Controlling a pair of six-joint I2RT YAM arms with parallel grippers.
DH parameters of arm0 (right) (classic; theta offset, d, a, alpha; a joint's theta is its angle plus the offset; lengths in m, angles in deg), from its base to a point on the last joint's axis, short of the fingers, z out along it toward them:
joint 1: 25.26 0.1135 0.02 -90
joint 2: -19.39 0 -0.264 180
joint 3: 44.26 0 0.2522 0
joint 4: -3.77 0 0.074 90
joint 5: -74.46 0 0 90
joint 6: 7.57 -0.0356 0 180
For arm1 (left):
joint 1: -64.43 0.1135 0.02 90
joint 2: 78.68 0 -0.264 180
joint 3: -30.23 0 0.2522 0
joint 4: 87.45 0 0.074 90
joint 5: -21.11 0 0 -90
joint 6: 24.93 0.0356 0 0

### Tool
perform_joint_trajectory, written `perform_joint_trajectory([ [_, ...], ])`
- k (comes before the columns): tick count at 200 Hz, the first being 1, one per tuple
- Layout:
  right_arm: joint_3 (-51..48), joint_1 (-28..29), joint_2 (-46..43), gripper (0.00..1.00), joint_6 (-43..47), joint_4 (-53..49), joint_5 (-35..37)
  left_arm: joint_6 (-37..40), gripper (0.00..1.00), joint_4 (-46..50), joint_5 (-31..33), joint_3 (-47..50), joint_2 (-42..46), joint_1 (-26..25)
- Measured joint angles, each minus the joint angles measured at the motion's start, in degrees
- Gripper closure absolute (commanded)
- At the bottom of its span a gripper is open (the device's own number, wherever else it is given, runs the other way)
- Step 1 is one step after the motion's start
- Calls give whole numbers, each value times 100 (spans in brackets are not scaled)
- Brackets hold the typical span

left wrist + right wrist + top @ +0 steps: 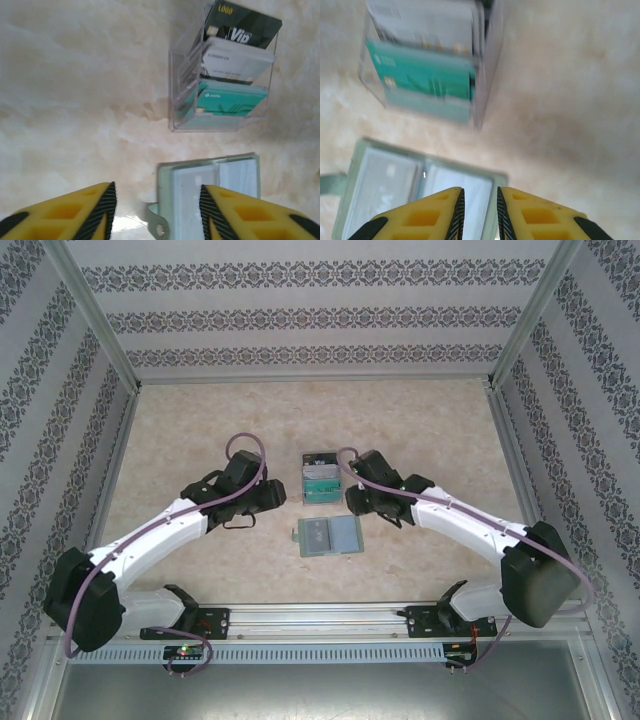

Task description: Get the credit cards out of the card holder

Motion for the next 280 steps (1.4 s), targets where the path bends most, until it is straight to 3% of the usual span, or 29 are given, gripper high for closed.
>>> perform_joint_trajectory([
  [25,-686,0,-109,81,-538,114,-376,-144,77,-96,-131,-7,-380,-361],
  [55,-1298,0,-221,84,-922,289,-627,-326,88,-140,-184,-35,-852,-802],
  [127,-1561,0,48,82,-1178,907,-824,-422,88,-136,-310,-481,-1858,-1257],
  [241,-1545,4,208,83,-1224,988,-826,-417,85,94,-369,-741,-2546,-1290],
  [280,-1545,7,208,83,-1226,988,-826,-404,74,122,-369,-793,-2586,-1292],
])
